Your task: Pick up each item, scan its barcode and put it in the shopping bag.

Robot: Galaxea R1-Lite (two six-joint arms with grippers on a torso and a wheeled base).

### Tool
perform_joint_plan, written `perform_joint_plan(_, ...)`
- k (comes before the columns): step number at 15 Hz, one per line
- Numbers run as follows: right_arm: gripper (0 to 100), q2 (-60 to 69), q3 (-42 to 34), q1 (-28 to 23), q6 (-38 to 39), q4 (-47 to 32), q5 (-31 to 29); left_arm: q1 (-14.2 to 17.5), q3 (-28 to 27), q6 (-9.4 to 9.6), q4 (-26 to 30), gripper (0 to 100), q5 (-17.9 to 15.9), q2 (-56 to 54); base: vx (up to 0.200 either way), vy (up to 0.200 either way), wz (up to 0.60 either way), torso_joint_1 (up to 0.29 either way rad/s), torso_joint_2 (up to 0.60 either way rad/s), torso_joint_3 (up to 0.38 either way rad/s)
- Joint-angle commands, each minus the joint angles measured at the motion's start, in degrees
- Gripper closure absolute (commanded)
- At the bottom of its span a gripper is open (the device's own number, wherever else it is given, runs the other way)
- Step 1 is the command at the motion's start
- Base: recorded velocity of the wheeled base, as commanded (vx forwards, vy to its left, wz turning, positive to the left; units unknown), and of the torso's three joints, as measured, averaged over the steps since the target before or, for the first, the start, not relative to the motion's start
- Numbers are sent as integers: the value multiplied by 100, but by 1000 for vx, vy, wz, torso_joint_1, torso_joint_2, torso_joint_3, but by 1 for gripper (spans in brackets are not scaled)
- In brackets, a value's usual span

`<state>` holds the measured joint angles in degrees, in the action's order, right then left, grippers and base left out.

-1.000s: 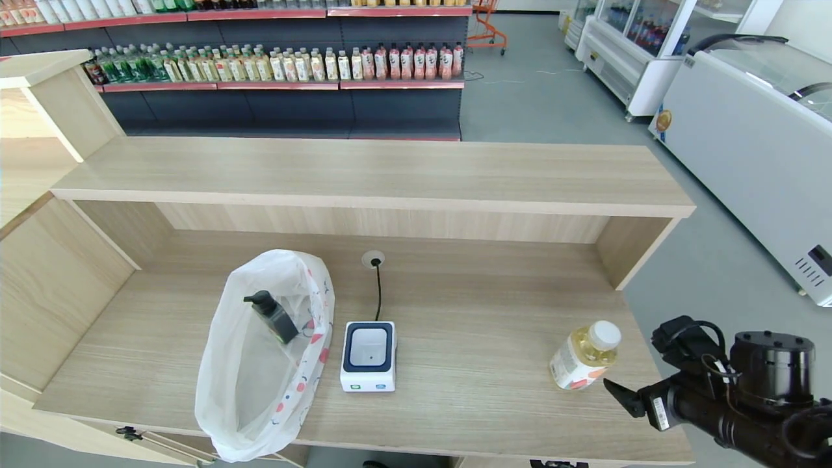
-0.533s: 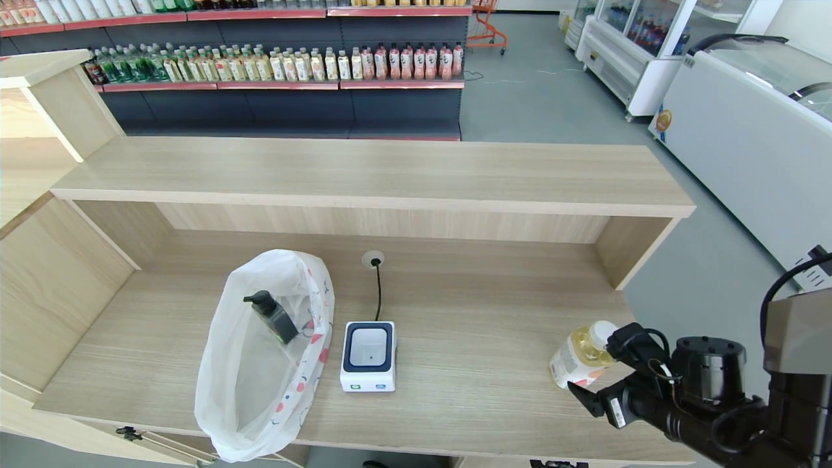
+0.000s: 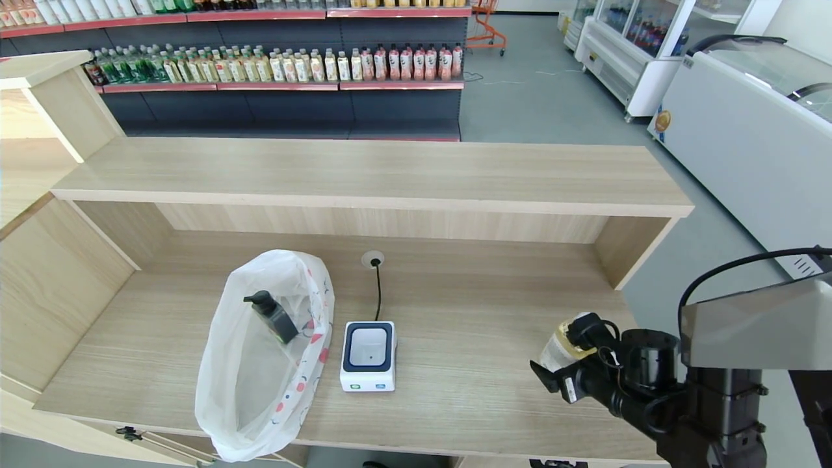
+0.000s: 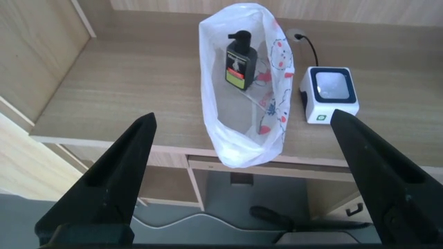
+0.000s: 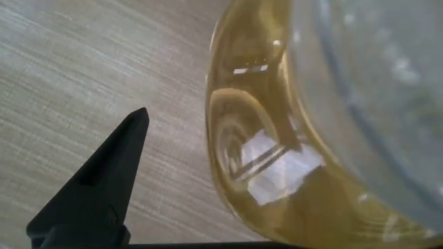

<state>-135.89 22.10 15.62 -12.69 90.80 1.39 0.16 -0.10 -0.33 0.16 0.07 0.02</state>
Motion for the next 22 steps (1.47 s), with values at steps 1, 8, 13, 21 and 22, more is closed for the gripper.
perform_joint_plan(1, 0, -456, 558, 82, 3, -80, 2, 2, 1, -2, 2, 0, 1, -2, 0, 0, 0, 0, 0, 0)
perform_joint_plan(8, 100, -649, 1376, 117, -14, -80, 37, 2, 1, -2, 2, 0, 1, -2, 0, 0, 0, 0, 0, 0)
perform_joint_plan(13, 100, -588, 1683, 117, 12, -80, 160, 2, 1, -2, 2, 0, 1, -2, 0, 0, 0, 0, 0, 0)
perform_joint_plan(21, 100, 766, 1174, 179, 1577, -80, 1250, 2, 1, -2, 2, 0, 1, -2, 0, 0, 0, 0, 0, 0)
perform_joint_plan(22, 100, 1223, 681, 152, 1893, -80, 1988, 2, 1, -2, 2, 0, 1, -2, 0, 0, 0, 0, 0, 0)
